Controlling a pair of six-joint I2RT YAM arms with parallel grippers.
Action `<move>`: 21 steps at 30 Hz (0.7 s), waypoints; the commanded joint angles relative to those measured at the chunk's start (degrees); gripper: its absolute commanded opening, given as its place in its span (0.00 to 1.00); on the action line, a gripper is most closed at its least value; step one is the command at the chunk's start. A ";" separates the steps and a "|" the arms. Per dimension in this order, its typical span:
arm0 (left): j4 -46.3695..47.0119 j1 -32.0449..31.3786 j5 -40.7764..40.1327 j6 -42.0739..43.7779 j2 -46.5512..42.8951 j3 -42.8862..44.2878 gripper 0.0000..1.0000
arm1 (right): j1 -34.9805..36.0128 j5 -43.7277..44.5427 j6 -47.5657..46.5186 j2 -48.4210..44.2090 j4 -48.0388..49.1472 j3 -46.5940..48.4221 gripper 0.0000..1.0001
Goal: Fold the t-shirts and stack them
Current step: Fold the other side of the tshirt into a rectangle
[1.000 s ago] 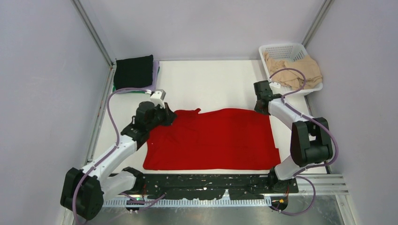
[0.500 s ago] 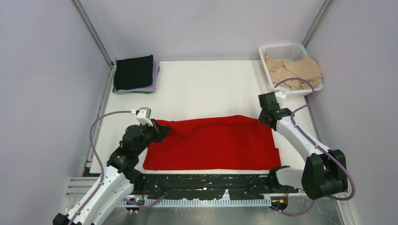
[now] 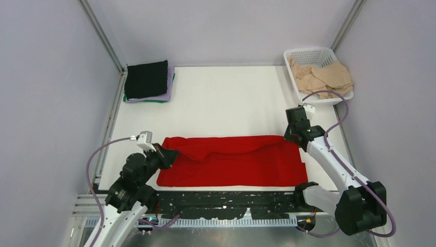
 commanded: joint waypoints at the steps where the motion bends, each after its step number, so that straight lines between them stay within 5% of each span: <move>1: -7.44 -0.22 0.15 -3.12 -4.06 -0.15 0.00 | 0.70 -0.03 -0.42 -3.15 -2.03 -0.94 0.06; 10: -14.44 -0.22 3.41 -7.77 -8.09 -3.10 0.00 | 0.72 0.89 -0.01 -3.37 -2.26 -3.62 0.09; 16: -25.02 -0.22 2.80 -11.01 -10.52 -2.06 0.05 | 0.72 3.16 2.98 -2.62 -3.68 -4.05 0.19; 17: -26.97 -0.22 2.57 -11.83 -11.18 -1.42 0.15 | 0.72 3.95 3.26 -2.62 -4.11 -4.07 0.25; 20: -31.89 -0.22 2.18 -14.09 -14.06 -0.13 0.91 | 0.71 5.69 5.01 -3.08 -5.43 -3.83 0.45; 21: -33.19 -0.22 1.98 -14.84 -14.90 0.22 0.99 | 0.72 6.47 5.24 -3.20 -6.06 -3.79 0.57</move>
